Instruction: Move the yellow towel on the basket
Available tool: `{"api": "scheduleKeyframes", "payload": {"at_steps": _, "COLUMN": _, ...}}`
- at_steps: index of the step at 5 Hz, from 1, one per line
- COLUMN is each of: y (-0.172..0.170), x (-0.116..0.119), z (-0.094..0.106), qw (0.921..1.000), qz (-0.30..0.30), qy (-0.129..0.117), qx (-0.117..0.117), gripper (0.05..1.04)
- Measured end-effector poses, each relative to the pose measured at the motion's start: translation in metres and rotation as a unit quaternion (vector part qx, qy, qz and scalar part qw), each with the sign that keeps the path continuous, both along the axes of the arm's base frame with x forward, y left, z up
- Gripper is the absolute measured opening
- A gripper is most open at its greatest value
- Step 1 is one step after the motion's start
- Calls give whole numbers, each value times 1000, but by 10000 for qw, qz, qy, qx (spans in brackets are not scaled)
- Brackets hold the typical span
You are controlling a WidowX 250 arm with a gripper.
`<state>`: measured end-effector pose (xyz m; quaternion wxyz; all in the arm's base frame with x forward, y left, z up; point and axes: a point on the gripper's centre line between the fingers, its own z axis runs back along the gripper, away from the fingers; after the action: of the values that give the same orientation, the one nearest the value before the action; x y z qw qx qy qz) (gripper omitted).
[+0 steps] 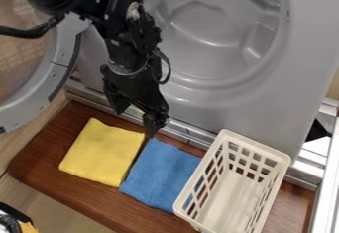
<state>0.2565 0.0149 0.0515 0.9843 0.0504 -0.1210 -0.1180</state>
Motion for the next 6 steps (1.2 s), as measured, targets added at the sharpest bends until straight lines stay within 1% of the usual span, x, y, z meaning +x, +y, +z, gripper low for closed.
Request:
{"api": "scheduleKeyframes", "payload": {"at_steps": 1, "y": 0, "x": -2, "z": -7, "qw": 9999, "qz": -13, "qy": 124, "qx": -9, "gripper": 1001}}
{"api": "scheduleKeyframes", "payload": {"at_steps": 2, "y": 32, "x": -8, "z": -22, "qw": 9990, "qz": 201, "qy": 387, "qx": 14, "gripper": 1001}}
{"api": "scheduleKeyframes", "payload": {"at_steps": 3, "y": 47, "x": -10, "z": -40, "qw": 9976, "qz": 405, "qy": 555, "qx": 16, "gripper": 1001}}
{"api": "scheduleKeyframes", "payload": {"at_steps": 4, "y": 71, "x": -13, "z": -62, "qw": 9938, "qz": 823, "qy": 749, "qx": 57, "gripper": 1001}}
{"api": "scheduleKeyframes", "payload": {"at_steps": 5, "y": 82, "x": -17, "z": -87, "qw": 9904, "qz": 1068, "qy": 877, "qx": 97, "gripper": 1001}}
{"api": "scheduleKeyframes", "payload": {"at_steps": 6, "y": 89, "x": -15, "z": -102, "qw": 9895, "qz": 1180, "qy": 795, "qx": 239, "gripper": 1001}}
